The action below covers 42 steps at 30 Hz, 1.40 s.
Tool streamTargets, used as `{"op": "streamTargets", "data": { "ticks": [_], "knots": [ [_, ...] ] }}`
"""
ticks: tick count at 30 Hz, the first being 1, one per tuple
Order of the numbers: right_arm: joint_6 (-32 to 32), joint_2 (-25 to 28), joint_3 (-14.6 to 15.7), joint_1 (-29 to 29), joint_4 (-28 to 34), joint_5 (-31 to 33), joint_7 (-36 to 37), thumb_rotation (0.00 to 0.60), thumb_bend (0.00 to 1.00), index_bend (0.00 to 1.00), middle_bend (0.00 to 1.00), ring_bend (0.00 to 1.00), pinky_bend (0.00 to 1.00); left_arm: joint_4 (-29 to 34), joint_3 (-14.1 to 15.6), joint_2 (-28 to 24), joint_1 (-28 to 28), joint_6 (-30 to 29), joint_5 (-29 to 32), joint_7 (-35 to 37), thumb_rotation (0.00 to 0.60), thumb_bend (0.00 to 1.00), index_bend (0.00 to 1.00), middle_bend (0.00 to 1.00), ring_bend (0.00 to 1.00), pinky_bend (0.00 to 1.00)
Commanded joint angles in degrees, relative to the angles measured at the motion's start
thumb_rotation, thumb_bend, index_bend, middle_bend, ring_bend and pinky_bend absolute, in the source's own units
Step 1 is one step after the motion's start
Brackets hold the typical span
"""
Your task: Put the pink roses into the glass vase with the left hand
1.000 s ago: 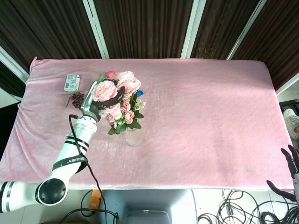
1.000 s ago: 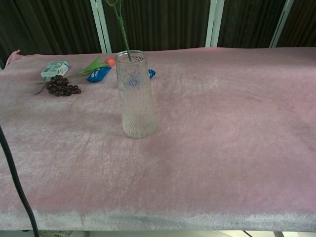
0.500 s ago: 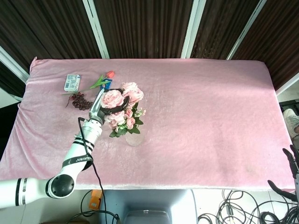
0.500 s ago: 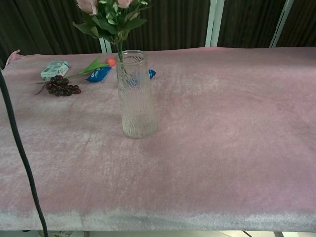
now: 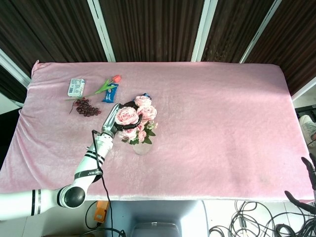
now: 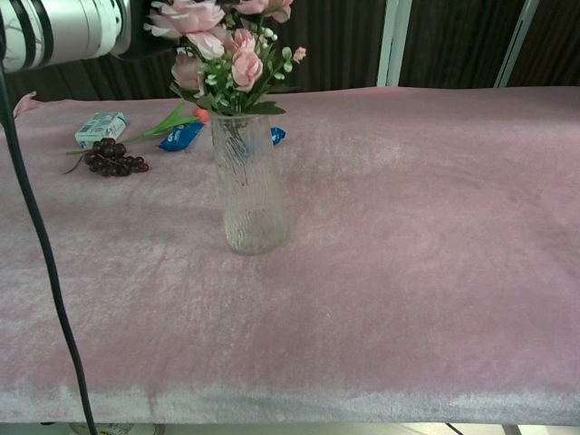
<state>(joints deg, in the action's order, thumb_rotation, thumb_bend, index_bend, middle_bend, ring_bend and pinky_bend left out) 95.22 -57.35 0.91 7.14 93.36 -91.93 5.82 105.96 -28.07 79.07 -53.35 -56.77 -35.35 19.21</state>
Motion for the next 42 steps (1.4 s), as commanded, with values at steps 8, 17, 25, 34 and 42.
{"op": "streamTargets", "data": {
  "ticks": [8, 17, 25, 34, 42],
  "knots": [
    [0.58, -0.02, 0.12, 0.27, -0.27, -0.64, 0.32, 0.600, 0.30, 0.00, 0.00, 0.00, 0.00, 0.45, 1.09, -1.64, 2.89, 4.76, -9.79, 1.55, 0.600, 0.22, 0.00, 0.00, 0.00, 0.00],
    [0.94, -0.25, 0.23, 0.38, -0.57, -1.31, 0.07, 0.600, 0.30, 0.00, 0.00, 0.00, 0.00, 2.27, 1.11, -3.83, 4.94, 6.09, -18.69, 3.75, 0.555, 0.19, 0.00, 0.00, 0.00, 0.00],
    [0.40, -0.50, 0.19, 0.21, -0.70, -1.12, -0.44, 0.600, 0.30, 0.00, 0.00, 0.00, 0.00, 8.85, 5.93, -13.61, 12.76, -0.72, -34.27, -1.67, 0.572, 0.18, 0.00, 0.00, 0.00, 0.00],
    [-1.84, -1.77, 0.08, -0.48, 0.52, 0.02, -4.93, 0.600, 0.30, 0.00, 0.00, 0.00, 0.00, -1.25, 26.19, -20.68, 34.01, -19.87, -61.20, -27.00, 0.600, 0.24, 0.00, 0.00, 0.00, 0.00],
    [-4.97, -3.28, -1.16, -1.88, 1.72, 3.30, -9.32, 0.600, 0.30, 0.00, 0.00, 0.00, 0.00, -24.55, 29.23, -6.62, 42.65, -30.11, -59.88, -22.69, 0.600, 0.26, 0.00, 0.00, 0.00, 0.00]
  ]
}}
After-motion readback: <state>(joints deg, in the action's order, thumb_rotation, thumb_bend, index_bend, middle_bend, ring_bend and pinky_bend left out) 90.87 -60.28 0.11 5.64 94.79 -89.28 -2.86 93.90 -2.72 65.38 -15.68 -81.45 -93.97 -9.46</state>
